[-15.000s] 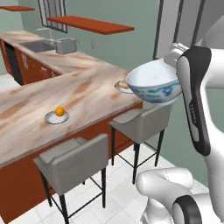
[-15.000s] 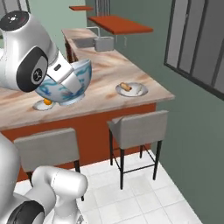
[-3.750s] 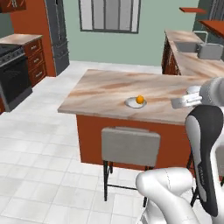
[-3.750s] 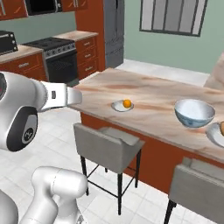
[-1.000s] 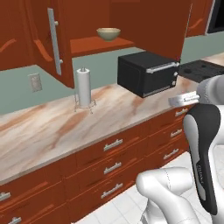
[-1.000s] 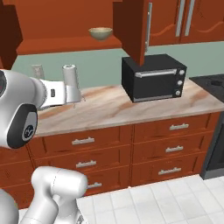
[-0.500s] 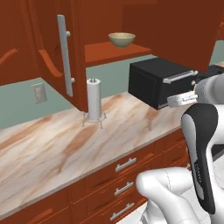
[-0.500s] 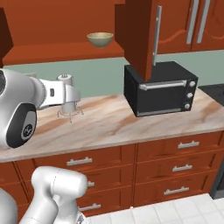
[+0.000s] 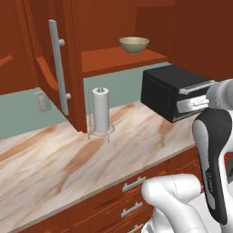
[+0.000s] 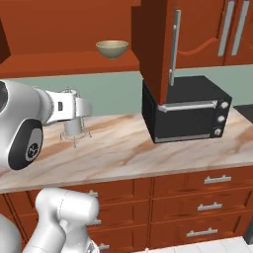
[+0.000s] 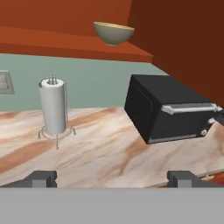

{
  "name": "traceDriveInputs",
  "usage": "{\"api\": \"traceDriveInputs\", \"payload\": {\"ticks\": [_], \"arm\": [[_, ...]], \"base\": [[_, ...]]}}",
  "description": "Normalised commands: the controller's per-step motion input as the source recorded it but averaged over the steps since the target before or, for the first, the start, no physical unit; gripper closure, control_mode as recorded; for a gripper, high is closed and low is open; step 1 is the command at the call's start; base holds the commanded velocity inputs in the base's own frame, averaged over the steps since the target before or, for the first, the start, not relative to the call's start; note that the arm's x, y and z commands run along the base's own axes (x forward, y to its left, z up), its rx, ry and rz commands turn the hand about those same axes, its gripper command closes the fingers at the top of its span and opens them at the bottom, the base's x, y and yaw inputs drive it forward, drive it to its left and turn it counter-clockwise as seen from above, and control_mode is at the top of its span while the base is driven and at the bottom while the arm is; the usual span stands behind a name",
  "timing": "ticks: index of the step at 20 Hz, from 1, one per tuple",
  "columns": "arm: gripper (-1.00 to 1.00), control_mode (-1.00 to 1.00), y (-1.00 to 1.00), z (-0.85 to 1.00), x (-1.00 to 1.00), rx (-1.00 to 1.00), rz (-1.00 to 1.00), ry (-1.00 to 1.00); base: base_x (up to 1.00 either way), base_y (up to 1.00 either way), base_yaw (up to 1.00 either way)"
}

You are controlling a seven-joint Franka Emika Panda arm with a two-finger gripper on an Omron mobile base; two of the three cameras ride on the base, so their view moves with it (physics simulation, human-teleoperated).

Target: Take the smaller bowl and place it next to the appetizer plate on the dining counter , and place the larger bowl next to the plate with cooked food.

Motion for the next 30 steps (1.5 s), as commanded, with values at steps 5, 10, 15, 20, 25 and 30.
{"api": "traceDriveInputs", "payload": {"ticks": [5, 10, 15, 20, 25, 30], "arm": [[-1.0, 1.0, 0.0, 0.0, 0.0, 0.0, 0.0, 0.0], [-1.0, 1.0, 0.0, 0.0, 0.0, 0.0, 0.0, 0.0], [-1.0, 1.0, 0.0, 0.0, 0.0, 0.0, 0.0, 0.0], [-1.0, -1.0, 0.0, -0.03, 0.03, 0.0, 0.0, 0.0], [-1.0, -1.0, 0.0, 0.1, -0.06, -0.02, 0.0, -0.05], [-1.0, -1.0, 0.0, 0.04, -0.05, 0.0, -0.12, 0.0]], "base": [[0.84, -0.02, 0.22], [0.39, -0.15, 0.2], [0.48, -0.02, 0.11], [0.14, 0.0, 0.0], [0.0, 0.0, 0.0], [0.0, 0.0, 0.0]]}}
